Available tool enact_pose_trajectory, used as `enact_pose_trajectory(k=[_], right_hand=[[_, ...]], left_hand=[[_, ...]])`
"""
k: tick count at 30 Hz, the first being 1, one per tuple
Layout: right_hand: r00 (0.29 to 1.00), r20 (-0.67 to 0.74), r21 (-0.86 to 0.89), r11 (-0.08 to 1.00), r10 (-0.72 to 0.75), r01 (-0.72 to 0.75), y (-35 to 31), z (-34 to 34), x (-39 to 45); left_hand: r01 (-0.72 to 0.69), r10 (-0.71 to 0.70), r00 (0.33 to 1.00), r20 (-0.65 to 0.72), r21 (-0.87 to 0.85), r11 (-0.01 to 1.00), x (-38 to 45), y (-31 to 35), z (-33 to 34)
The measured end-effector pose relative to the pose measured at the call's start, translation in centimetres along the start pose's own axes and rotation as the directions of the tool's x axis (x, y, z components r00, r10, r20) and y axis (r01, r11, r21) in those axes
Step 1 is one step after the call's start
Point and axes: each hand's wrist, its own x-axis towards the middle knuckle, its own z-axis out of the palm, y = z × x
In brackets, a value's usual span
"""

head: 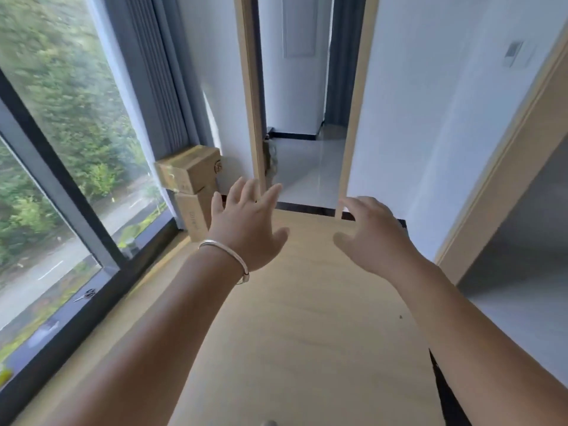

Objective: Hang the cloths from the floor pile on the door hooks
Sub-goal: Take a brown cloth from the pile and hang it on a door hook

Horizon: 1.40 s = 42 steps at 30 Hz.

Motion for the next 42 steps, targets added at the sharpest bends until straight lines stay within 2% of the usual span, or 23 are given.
enact_pose_trajectory(k=[2,5,8,11,17,21,27,36,42], right_hand=[[0.999,-0.006,0.001,0.999,0.039,-0.039,0.5,0.3,1.7],[0.997,-0.035,0.002,0.997,0.072,-0.072,0.0,0.7,4.7],[0.995,-0.073,-0.015,0.997,0.069,-0.070,-1.2,1.3,8.0],[0.995,-0.073,-0.027,0.997,0.066,-0.068,-2.1,2.4,10.9],[0.993,-0.096,-0.032,0.997,0.073,-0.076,-2.0,4.6,16.5],[0.989,-0.128,-0.018,0.996,0.079,-0.082,-0.1,5.2,20.1],[0.959,-0.270,0.236,0.971,0.087,-0.022,5.3,5.6,26.6],[0.958,-0.252,0.216,0.973,0.136,-0.082,19.3,3.8,39.3],[0.971,-0.194,0.213,0.972,0.142,-0.099,26.5,3.6,47.2]], left_hand=[[-0.050,0.051,0.998,0.030,-0.027,0.998,2.6,-0.1,0.9],[-0.109,0.109,0.994,-0.006,-0.083,0.991,6.1,-0.8,1.9],[-0.142,0.136,0.989,-0.050,-0.148,0.979,9.2,-2.6,2.4],[-0.174,0.172,0.985,-0.028,-0.171,0.970,11.8,-4.6,3.3],[-0.155,0.164,0.986,0.022,-0.223,0.962,17.9,-7.2,5.7],[-0.137,0.144,0.990,0.006,-0.275,0.952,22.4,-7.3,7.2],[-0.176,0.184,0.983,0.006,-0.259,0.950,30.6,-4.7,10.0],[-0.205,0.195,0.979,-0.063,-0.246,0.947,47.2,3.2,13.9],[-0.159,0.147,0.987,-0.064,-0.259,0.953,56.3,6.5,16.9]])
